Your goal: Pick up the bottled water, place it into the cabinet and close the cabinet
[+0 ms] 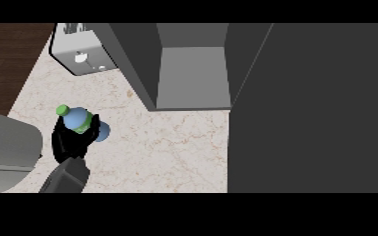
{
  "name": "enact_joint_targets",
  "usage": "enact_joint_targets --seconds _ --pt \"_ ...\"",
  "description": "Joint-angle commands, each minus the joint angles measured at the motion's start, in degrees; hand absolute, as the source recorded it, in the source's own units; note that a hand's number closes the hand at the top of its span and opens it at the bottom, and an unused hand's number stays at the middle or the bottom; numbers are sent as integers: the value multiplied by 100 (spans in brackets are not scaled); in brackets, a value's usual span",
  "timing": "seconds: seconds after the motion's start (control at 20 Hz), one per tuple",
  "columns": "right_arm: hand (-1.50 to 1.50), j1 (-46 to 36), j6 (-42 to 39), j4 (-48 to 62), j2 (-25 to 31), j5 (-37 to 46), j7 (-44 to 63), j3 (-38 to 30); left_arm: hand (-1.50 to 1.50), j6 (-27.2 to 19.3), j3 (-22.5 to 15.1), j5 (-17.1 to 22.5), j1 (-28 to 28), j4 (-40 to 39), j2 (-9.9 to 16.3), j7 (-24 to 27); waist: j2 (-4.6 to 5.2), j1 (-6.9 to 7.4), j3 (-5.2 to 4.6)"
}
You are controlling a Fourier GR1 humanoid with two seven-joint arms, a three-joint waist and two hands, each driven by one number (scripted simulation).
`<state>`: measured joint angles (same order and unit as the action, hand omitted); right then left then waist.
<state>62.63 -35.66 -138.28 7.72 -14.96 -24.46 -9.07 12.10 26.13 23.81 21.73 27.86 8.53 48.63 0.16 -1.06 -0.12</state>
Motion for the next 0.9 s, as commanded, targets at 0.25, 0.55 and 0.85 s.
enact_joint_targets --seconds 0.25,0.55,0.85 --pt "-150 287 -16 -956 -87 -437 271 6 150 70 -610 -422 -275 569 -373 448 -36 65 9" --pt "-150 244 -48 -741 111 -562 117 -232 150 321 -1435 -709 -400 1180 -842 -146 -54 130 16" --pt "-150 56 46 -454 -34 -487 -66 -244 150 12 -2477 -474 -919 2495 -850 -613 -76 157 19"
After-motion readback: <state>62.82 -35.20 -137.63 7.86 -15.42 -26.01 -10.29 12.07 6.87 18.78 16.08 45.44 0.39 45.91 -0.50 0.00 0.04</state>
